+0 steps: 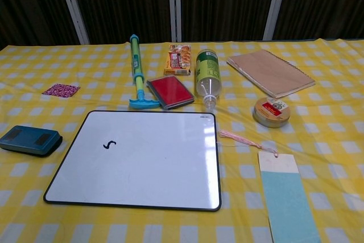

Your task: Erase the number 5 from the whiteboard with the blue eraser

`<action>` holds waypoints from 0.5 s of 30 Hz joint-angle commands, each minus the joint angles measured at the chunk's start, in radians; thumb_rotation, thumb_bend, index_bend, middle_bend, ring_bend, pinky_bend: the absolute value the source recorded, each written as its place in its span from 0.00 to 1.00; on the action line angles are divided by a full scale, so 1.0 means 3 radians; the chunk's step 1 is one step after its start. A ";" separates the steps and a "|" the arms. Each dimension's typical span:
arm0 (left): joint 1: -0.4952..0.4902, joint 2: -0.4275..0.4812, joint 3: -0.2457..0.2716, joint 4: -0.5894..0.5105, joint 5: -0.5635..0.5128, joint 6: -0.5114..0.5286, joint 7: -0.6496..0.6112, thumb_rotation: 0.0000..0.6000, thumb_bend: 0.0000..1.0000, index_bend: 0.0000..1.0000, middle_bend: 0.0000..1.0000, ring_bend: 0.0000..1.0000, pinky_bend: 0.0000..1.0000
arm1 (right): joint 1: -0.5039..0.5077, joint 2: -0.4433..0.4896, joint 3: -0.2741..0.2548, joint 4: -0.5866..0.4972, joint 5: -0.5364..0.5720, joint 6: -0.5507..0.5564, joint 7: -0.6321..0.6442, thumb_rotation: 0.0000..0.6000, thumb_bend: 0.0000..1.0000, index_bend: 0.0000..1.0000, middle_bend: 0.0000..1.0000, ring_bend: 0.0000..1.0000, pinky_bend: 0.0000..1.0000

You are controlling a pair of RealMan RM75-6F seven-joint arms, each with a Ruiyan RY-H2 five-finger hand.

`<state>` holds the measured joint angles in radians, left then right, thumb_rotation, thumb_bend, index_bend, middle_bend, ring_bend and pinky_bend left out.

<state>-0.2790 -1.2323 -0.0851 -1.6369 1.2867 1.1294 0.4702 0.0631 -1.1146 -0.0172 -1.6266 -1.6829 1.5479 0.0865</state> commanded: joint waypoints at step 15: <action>-0.0565 -0.0364 -0.0046 0.0078 -0.0905 -0.0534 0.0676 1.00 0.24 0.26 0.06 0.05 0.11 | 0.0004 0.0033 0.0004 0.0001 0.0014 -0.0004 0.0094 1.00 0.04 0.00 0.00 0.00 0.00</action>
<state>-0.4329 -1.3268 -0.1004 -1.6241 1.0344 0.9788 0.6604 0.0644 -1.1049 -0.0159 -1.6261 -1.6787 1.5467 0.1148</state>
